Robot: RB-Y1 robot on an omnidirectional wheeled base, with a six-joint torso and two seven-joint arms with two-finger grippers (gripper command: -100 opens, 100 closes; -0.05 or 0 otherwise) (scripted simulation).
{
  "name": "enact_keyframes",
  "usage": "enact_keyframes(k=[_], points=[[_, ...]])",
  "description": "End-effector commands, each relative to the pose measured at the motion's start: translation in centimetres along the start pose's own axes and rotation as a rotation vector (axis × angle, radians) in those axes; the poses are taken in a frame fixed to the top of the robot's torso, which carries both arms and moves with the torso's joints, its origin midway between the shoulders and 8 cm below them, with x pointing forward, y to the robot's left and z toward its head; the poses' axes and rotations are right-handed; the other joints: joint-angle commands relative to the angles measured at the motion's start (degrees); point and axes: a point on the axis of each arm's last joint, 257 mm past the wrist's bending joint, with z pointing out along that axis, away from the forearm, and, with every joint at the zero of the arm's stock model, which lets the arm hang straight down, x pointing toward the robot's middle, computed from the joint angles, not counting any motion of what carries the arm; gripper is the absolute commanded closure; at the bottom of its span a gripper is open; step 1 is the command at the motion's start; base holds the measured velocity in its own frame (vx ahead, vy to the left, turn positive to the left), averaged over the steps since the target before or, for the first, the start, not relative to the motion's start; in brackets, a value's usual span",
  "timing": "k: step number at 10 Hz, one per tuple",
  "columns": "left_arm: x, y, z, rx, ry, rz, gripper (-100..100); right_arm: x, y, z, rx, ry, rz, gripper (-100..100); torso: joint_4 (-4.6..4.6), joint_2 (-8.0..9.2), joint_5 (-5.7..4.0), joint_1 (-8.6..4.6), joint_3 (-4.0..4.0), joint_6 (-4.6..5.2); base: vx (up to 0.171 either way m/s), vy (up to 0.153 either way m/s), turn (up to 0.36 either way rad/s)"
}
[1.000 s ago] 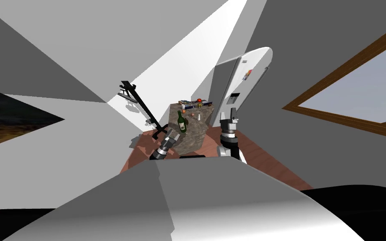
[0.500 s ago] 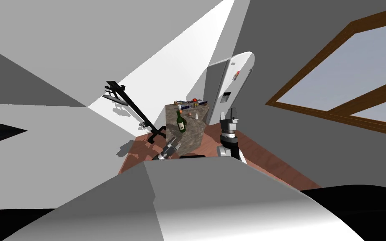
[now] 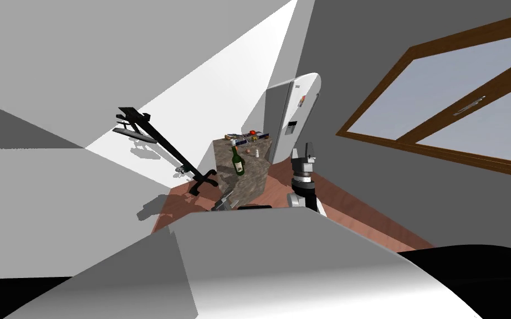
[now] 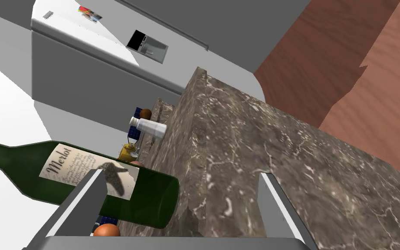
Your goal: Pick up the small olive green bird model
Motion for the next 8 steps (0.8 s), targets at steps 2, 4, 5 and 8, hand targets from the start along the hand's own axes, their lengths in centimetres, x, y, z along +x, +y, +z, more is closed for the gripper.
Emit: enact_keyframes(k=[2, 4, 5, 8], points=[[-1.1, 4.0, -2.9, -0.127, -0.004, -0.076, -100, 0.0, 0.0, 0.0, 0.000, 0.000, 0.000, 0, 0.01, 0.01, 0.01, 0.07, 0.01, -0.08, -0.035, 0.066, -0.261], [-2.1, 4.7, -4.4, -0.175, -0.014, -0.073, -100, 0.0, 0.0, 0.0, 0.000, 0.000, 0.000, 0, 0.01, 0.00, 0.02, 0.12, 0.01, -0.08, -0.022, 0.056, -0.078], [-2.7, 6.8, -6.2, -0.246, -0.025, -0.125, -100, 0.0, 0.0, 0.0, 0.000, 0.000, 0.000, 0, 0.00, -0.05, 0.01, 0.01, -0.02, -0.10, -0.022, 0.043, -0.324], [-4.4, 9.1, -9.7, -0.355, -0.058, -0.163, -100, 0.0, 0.0, 0.0, 0.000, 0.000, 0.000, 0, 0.00, -0.07, -0.01, -0.08, -0.03, -0.09, -0.034, 0.041, -0.156]])
